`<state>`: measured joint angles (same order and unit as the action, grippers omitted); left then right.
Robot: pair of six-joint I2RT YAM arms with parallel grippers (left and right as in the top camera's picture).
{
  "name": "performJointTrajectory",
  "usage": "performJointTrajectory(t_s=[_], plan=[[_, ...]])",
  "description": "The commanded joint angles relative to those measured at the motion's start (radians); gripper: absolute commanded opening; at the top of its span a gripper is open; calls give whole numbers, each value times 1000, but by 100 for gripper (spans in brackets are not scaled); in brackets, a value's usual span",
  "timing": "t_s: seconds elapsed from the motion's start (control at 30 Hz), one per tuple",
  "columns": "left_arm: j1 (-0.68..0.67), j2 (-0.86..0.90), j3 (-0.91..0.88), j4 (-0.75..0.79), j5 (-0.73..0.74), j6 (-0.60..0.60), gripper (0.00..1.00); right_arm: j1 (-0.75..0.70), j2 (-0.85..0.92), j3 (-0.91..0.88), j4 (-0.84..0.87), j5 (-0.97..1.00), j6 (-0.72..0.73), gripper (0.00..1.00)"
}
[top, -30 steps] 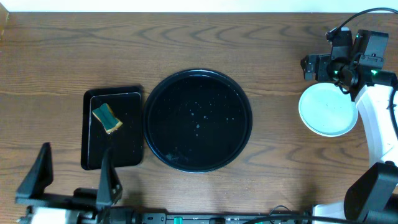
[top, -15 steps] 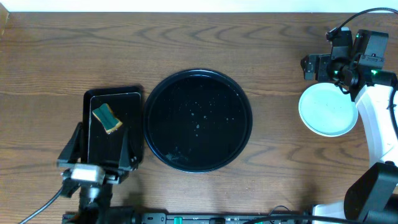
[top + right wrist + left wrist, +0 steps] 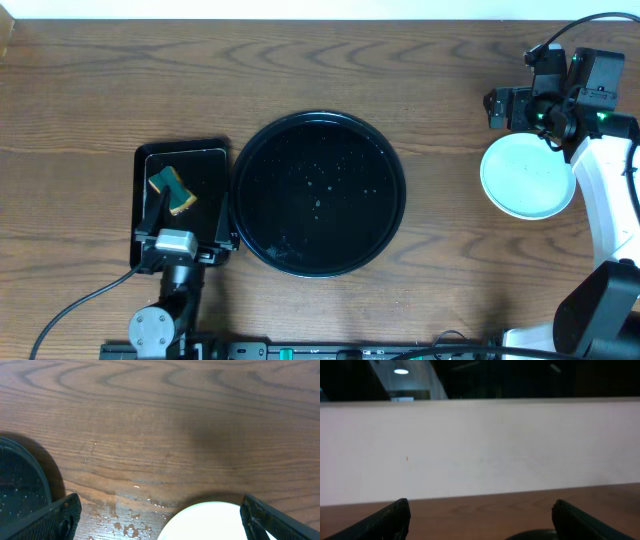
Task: Clean dirty plates on tray and stack at the side
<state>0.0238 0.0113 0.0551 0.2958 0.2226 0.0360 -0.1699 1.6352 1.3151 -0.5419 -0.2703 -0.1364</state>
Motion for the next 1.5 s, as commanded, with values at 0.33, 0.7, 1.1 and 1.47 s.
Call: performJointTrajectory(t_s=[0.33,0.7,1.1,1.47], plan=[[4,-10,-51,-190,-29,-4,91,0,-23,-2,-1,-8,-7,99],[4,-10,-51,-356,-58,-5,91,-1,-23,-2,-1,-8,-7,99],[4,-10,-51,-370,-250,-157,90,-1,-23,-2,-1,-8,-7,99],[4,-7,-51,-369,-257,-157,91,-1,-23,-2,-1,-8,-7,99]])
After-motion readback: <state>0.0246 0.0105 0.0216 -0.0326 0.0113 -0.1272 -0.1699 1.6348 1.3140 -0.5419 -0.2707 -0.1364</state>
